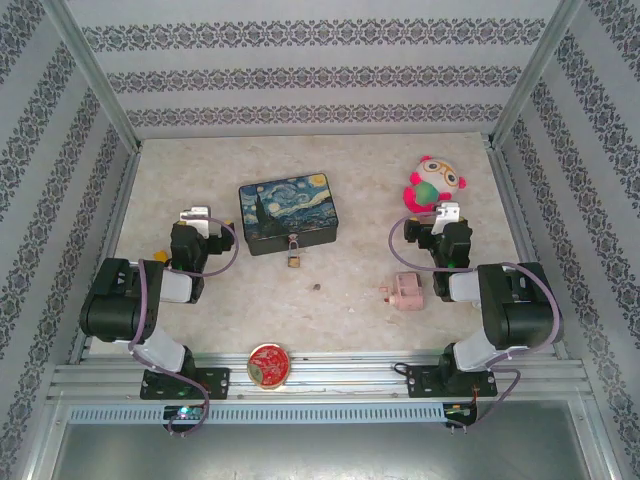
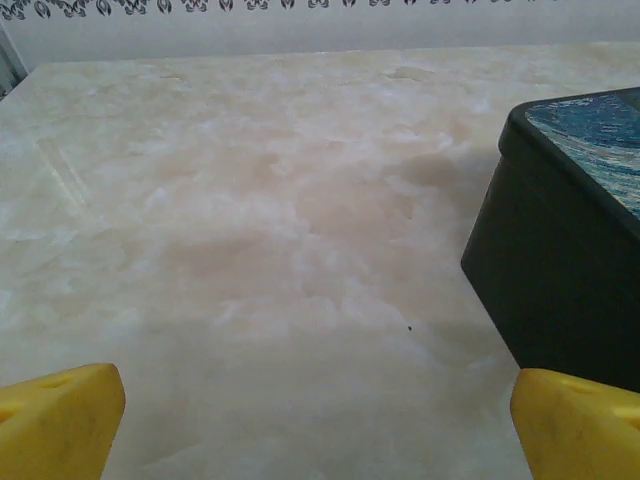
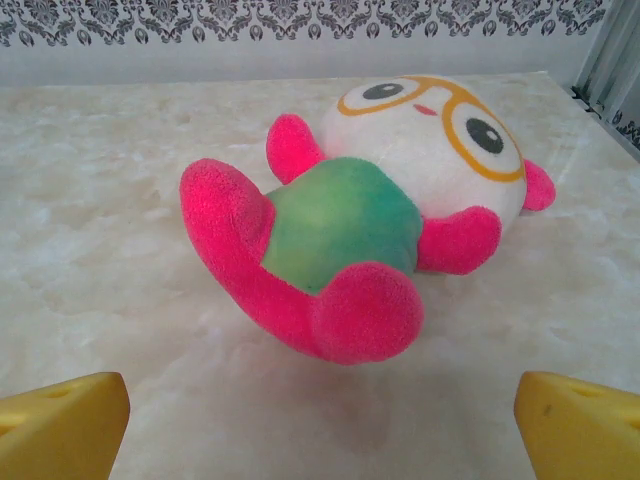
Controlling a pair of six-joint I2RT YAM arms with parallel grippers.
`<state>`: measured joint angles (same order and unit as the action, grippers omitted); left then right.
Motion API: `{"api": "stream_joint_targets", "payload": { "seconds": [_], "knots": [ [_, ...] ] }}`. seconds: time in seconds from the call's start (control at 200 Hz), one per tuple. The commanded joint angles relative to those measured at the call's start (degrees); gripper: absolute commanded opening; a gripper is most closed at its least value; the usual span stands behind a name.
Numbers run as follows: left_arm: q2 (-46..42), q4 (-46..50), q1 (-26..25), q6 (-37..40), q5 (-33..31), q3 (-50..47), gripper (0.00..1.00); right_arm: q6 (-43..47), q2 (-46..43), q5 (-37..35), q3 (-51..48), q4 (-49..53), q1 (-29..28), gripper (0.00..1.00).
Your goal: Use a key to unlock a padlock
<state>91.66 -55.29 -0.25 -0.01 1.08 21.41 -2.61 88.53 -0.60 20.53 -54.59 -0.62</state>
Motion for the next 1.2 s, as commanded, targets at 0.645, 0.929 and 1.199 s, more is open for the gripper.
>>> {"api": "stream_joint_targets", "payload": {
  "seconds": [0.645, 0.929, 1.199],
  "knots": [
    [-0.5, 1.1, 0.6, 0.0, 0.5, 0.9, 0.99, 0.7, -0.8, -0.6, 0.9, -0.3, 0.0, 0.98],
    [-0.5, 1.3, 0.6, 0.2, 1.1, 1.0, 0.99, 0.7, -0.8, -0.6, 0.9, -0.3, -0.1, 0.98],
    [-1.0, 1.2, 0.6, -0.5, -0.3, 0.8, 0.99, 0.6, -1.3, -0.7, 1.3, 0.7, -0.1, 0.98]
  ]
}}
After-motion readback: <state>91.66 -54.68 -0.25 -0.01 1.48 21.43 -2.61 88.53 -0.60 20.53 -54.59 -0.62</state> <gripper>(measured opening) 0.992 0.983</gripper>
